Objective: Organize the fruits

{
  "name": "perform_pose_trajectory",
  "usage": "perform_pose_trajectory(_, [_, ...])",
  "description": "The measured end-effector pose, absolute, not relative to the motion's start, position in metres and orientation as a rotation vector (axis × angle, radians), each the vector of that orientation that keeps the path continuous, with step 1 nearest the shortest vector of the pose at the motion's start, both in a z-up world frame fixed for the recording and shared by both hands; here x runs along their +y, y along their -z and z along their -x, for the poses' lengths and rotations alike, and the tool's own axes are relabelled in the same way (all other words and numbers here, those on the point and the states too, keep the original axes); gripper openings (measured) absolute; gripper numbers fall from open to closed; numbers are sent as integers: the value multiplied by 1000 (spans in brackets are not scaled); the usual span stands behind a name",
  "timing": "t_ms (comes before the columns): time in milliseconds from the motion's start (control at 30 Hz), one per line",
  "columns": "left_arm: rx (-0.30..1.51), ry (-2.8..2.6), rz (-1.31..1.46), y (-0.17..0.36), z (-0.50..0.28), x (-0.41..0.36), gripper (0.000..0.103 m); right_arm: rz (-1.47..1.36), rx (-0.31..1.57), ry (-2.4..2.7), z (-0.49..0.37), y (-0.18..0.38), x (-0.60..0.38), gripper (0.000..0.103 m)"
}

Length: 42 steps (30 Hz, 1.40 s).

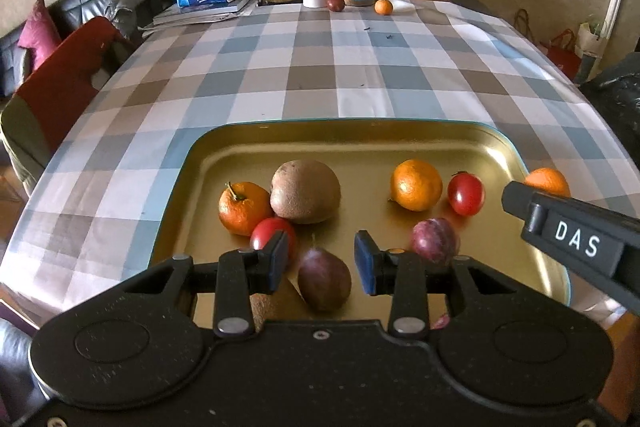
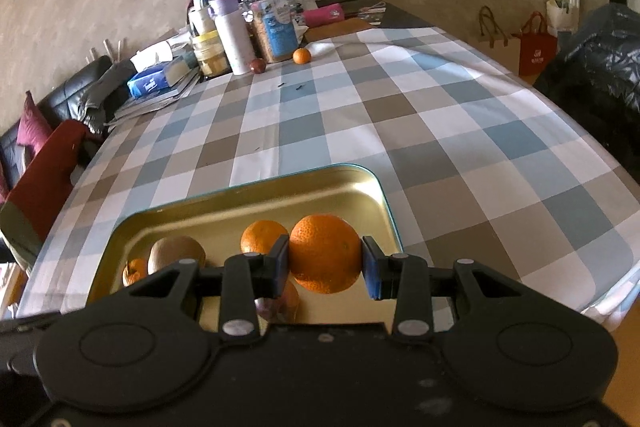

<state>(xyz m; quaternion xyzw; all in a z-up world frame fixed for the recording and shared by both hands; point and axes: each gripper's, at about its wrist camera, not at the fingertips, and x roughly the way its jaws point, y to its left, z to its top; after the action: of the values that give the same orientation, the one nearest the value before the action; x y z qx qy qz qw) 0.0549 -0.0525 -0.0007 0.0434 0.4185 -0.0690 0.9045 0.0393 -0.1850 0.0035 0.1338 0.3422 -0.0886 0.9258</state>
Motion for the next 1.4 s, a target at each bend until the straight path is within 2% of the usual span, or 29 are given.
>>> perform_pose_trajectory(233, [895,139,-58,9,-56,-47,49,-284,725,150,-36,-1,-185,40])
perform_pose_trajectory(633, [835,104,-44,0,-36,-38,50,-229,696,151,-23,-5,-176,40])
perform_pose_trajectory(767, [829,106,-34,-1,-28,-33,54,-203,702,167,-16,-2,-170,40])
perform_pose_trajectory(1400, [812,98,-41,4,-3,-26,54,-143,694,151,15,0,-153,40])
